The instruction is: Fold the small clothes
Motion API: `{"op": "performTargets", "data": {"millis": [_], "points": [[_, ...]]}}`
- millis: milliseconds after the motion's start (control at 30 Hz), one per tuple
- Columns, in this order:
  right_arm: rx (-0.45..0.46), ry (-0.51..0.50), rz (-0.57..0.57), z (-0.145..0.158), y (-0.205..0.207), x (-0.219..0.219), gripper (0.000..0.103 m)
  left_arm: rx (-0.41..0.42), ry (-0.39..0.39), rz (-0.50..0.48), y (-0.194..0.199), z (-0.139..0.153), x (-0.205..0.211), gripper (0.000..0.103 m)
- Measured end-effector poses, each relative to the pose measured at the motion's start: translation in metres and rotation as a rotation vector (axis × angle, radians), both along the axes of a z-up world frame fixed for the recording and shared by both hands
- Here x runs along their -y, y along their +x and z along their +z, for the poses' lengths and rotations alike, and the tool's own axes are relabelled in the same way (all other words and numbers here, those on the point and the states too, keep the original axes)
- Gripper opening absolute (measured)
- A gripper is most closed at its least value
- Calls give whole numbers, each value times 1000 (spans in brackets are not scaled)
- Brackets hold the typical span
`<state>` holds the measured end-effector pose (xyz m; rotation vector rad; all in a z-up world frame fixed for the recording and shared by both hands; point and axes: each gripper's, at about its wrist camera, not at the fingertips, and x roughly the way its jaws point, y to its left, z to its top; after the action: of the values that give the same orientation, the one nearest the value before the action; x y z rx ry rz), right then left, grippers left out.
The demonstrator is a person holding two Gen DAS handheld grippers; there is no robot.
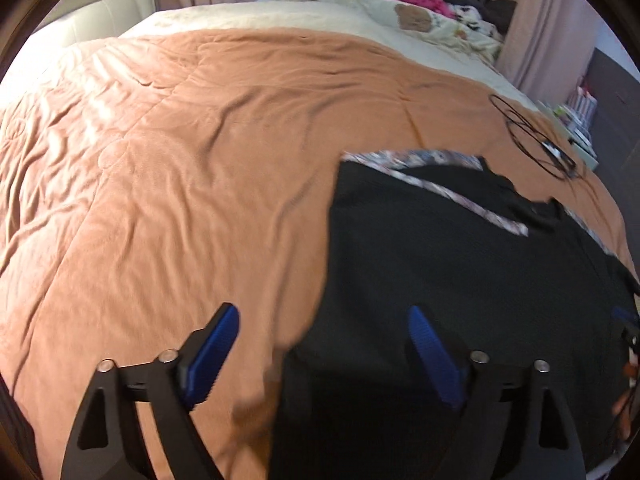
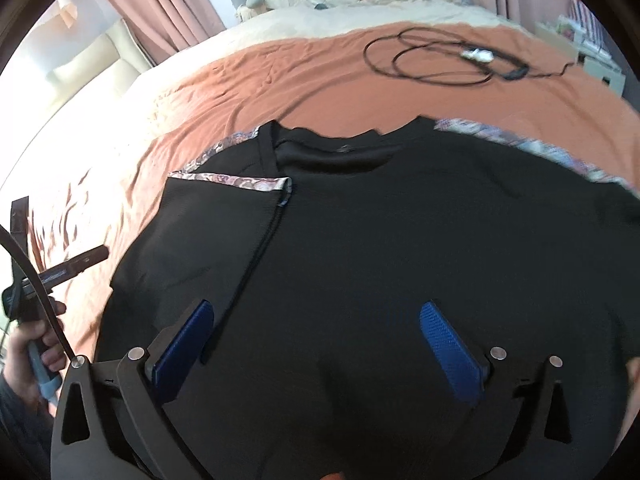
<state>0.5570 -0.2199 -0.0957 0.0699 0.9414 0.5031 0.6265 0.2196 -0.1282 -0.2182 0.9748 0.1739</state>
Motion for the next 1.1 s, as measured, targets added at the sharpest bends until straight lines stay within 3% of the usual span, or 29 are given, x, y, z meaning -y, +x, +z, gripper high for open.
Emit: {"op": "performTargets", "data": {"millis": [200, 500, 600, 867, 1100], "points": [[22, -52, -41, 12, -35, 33, 103, 29, -28, 2, -33, 12, 18, 103], [21, -68, -99, 28, -74, 84, 103, 81, -43, -7, -73, 46, 51, 103], [-2, -53, -126, 33, -82, 104, 103, 86, -41, -26, -80, 51, 65, 103], [36, -44, -217, 56, -111, 159, 103, 103, -49, -85, -89, 64, 106, 103], [82, -81, -263, 59, -139, 187, 103, 126, -20, -139, -97, 70, 147, 103]]}}
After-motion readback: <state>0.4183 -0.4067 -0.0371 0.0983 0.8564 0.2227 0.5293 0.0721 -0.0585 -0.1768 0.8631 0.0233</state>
